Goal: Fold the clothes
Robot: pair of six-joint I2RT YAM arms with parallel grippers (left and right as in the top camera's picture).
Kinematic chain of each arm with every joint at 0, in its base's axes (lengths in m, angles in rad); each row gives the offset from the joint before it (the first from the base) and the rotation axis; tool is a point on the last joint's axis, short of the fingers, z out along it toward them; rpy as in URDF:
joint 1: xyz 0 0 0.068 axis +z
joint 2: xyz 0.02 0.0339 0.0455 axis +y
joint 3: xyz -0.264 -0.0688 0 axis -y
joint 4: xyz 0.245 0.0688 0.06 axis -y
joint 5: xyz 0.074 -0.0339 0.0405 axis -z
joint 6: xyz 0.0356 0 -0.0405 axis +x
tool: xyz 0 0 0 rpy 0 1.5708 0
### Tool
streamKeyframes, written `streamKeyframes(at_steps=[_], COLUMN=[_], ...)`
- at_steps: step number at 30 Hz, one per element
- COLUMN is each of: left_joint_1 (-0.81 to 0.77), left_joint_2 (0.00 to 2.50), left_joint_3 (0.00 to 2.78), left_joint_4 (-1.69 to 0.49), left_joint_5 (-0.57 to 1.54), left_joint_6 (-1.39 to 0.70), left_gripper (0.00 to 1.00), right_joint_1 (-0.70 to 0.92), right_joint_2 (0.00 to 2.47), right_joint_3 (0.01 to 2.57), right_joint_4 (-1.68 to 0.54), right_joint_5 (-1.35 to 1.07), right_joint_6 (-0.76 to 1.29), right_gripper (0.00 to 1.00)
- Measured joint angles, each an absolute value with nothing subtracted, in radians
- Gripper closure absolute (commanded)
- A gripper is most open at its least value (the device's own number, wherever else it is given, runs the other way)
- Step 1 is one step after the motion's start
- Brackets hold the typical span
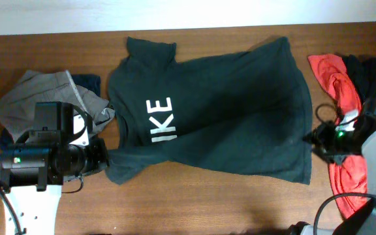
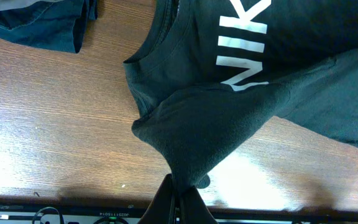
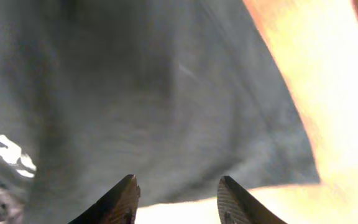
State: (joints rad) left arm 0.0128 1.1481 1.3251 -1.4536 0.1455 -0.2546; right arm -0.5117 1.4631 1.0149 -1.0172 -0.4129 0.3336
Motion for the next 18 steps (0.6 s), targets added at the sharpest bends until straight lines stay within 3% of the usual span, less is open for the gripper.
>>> streamKeyframes(at_steps=[8,18], left_joint_1=[0.013,0.013], left_joint_2=[1.148,1.148], left_joint_3=[1.325,1.325], left_joint_4=[-1.454,-1.454], left_joint_5=[0.146,0.145], left_joint_6=[-0.255,-0.255], left_gripper=[0.95,0.95], right_joint_1=[-0.512,-0.512], right_joint_2=[1.465,1.439], right_joint_3=[0.720,0.613], right_joint_4=[-0.870,-0.723], right_joint_5=[-0.353,-0.360], right_joint_6=[0.409,0.492], right_gripper=[0.51,0.50])
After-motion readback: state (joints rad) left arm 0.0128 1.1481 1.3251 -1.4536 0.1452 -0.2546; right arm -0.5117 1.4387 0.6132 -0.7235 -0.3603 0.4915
